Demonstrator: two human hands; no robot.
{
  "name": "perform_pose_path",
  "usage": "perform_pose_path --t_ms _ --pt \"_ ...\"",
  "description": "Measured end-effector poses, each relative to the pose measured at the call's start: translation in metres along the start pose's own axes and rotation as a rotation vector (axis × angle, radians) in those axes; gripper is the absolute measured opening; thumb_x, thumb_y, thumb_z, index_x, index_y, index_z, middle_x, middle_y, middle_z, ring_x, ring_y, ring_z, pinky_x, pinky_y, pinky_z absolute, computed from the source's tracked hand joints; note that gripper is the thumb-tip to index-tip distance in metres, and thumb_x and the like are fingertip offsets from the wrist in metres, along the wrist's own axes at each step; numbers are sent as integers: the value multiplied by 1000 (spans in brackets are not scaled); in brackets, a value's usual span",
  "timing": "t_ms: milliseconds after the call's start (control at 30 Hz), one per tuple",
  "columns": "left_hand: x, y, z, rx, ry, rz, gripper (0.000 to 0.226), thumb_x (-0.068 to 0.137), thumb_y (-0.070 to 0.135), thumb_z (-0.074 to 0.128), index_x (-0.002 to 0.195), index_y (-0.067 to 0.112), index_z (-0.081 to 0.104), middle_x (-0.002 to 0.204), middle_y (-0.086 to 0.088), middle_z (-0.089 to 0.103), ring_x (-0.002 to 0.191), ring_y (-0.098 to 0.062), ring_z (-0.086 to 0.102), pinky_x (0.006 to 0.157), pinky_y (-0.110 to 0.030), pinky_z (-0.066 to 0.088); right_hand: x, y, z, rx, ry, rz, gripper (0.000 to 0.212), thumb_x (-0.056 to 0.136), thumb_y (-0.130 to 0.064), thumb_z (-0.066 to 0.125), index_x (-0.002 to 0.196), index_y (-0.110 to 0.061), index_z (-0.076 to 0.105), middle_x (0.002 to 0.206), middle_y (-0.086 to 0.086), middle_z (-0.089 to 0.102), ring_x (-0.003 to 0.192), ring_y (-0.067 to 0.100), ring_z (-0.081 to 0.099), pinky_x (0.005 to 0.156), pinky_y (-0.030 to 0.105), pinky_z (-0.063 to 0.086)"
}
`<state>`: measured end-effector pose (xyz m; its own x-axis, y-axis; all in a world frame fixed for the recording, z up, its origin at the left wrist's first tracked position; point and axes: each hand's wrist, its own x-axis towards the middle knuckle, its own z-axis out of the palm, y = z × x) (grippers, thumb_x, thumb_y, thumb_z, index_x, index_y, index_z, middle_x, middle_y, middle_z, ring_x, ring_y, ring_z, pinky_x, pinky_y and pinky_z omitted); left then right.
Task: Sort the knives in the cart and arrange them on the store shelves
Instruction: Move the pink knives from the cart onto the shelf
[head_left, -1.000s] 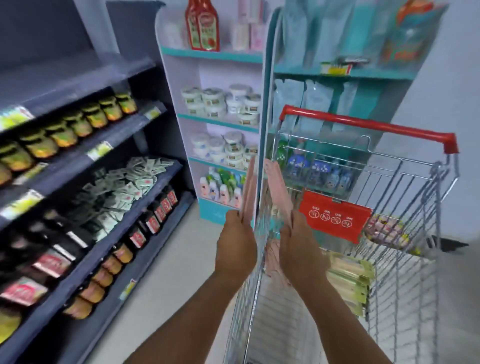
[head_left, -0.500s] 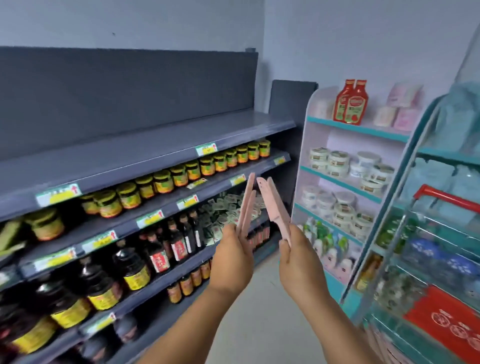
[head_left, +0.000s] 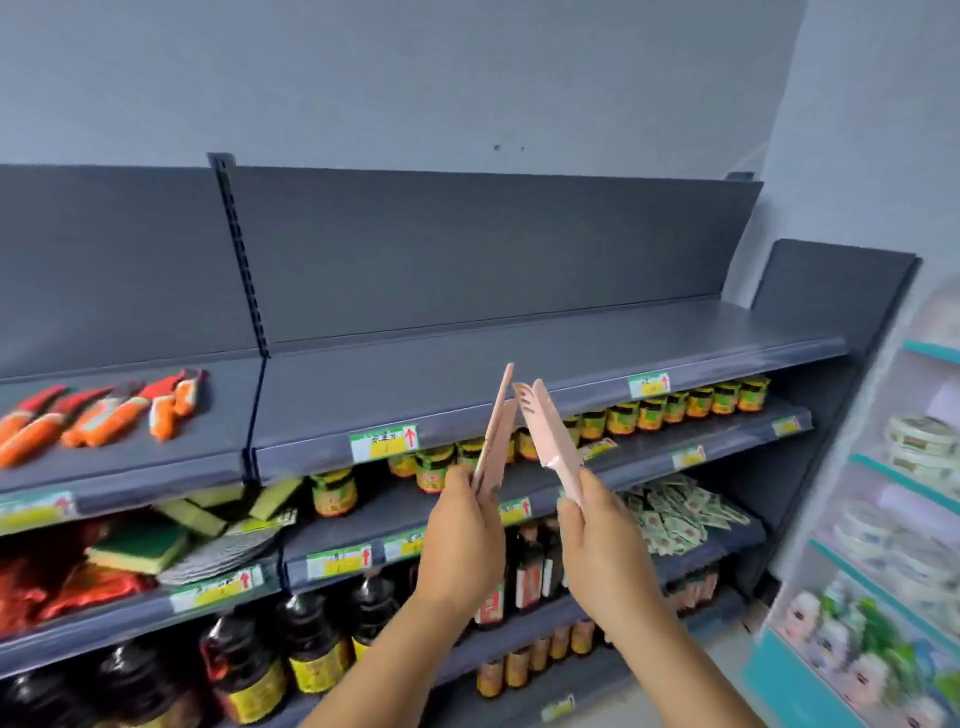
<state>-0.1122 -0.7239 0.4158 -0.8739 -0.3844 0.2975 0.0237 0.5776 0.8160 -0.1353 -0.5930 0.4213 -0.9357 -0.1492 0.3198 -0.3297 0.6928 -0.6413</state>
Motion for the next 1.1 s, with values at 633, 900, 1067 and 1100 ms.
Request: perform_pose_path --t_ms 633,900,1067,1100 --pt "190 -93 -123 474 119 -201 66 87 -7 42 146 18 25 130 -2 32 101 -23 37 75 -28 39 194 -136 150 -106 -169 -120 46 99 -15 34 144 -23 27 120 9 45 95 29 54 74 34 43" --pt "242 -124 -117 665 77 -408 60 88 -1 45 145 7 26 137 -7 29 118 -27 34 91 -28 42 249 -143 213 -213 -343 -92 50 96 -9 42 143 -18 28 126 9 39 112 28 46 80 33 39" --pt "256 -131 -111 751 19 -450 46 90 10 42 135 6 38 138 -8 32 121 -29 31 98 -30 33 258 -144 236 -355 -406 -141 48 100 -28 38 145 -16 25 139 8 32 126 29 31 101 36 34" --pt "256 -133 -109 753 8 -459 45 91 13 41 136 6 38 139 -8 31 123 -29 29 100 -31 31 259 -144 238 -382 -420 -158 50 100 -35 35 145 -17 25 142 7 31 127 29 29 103 37 31"
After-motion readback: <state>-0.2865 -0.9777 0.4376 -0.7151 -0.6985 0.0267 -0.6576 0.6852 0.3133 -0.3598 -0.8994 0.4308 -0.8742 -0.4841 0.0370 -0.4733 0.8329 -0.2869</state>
